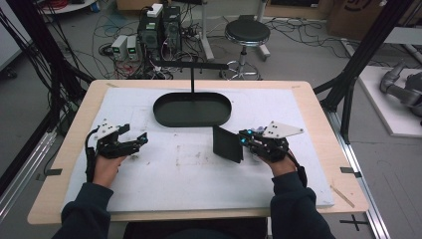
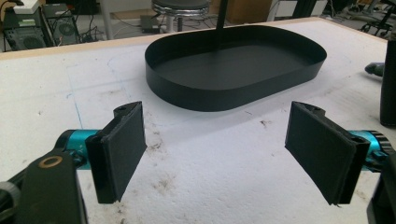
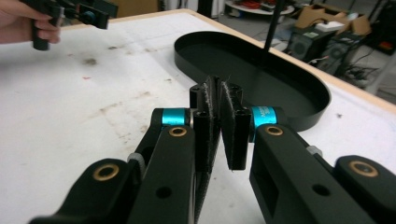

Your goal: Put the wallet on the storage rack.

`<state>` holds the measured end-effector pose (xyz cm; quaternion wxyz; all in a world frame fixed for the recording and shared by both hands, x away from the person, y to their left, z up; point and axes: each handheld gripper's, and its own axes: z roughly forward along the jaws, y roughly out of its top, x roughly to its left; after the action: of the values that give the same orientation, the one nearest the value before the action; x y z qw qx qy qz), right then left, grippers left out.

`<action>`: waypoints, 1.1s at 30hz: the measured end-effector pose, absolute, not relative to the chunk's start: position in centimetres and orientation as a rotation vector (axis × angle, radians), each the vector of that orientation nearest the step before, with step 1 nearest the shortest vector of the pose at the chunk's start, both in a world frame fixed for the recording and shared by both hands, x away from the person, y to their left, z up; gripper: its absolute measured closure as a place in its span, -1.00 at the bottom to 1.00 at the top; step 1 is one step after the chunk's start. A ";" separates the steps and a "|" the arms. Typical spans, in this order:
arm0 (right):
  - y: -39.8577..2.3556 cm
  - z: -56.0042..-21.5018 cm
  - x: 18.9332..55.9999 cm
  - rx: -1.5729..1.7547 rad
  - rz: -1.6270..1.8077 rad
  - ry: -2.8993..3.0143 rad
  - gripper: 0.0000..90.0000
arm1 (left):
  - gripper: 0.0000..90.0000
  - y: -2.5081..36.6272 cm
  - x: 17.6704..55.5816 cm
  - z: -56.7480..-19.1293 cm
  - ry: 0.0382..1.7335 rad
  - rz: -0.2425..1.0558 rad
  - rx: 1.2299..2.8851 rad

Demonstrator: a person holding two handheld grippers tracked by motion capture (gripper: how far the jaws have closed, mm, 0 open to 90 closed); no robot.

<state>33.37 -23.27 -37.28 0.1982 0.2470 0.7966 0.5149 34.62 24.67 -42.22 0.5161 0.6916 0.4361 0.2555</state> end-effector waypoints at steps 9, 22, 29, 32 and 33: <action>-21.6 -39.2 34.1 0.676 1.236 2.398 0.60 | -0.55 24.8 34.7 -42.2 1.050 0.614 1.657; -20.5 -40.8 34.9 0.742 1.138 2.458 -0.04 | -0.55 24.8 34.6 -42.2 1.052 0.611 1.657; -20.6 -40.7 34.9 0.750 1.161 2.486 0.65 | -0.55 24.8 34.6 -42.3 1.052 0.613 1.658; -20.6 -40.2 35.1 0.766 1.184 2.486 0.75 | -0.55 24.8 34.7 -42.3 1.051 0.614 1.665; -20.5 -39.6 35.3 0.762 1.211 2.461 0.76 | -0.55 24.8 34.7 -42.3 1.051 0.613 1.663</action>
<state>35.26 -20.53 -39.63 0.1471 0.2647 0.8552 0.4207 34.65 24.77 -42.27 0.5146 0.6920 0.4373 0.2552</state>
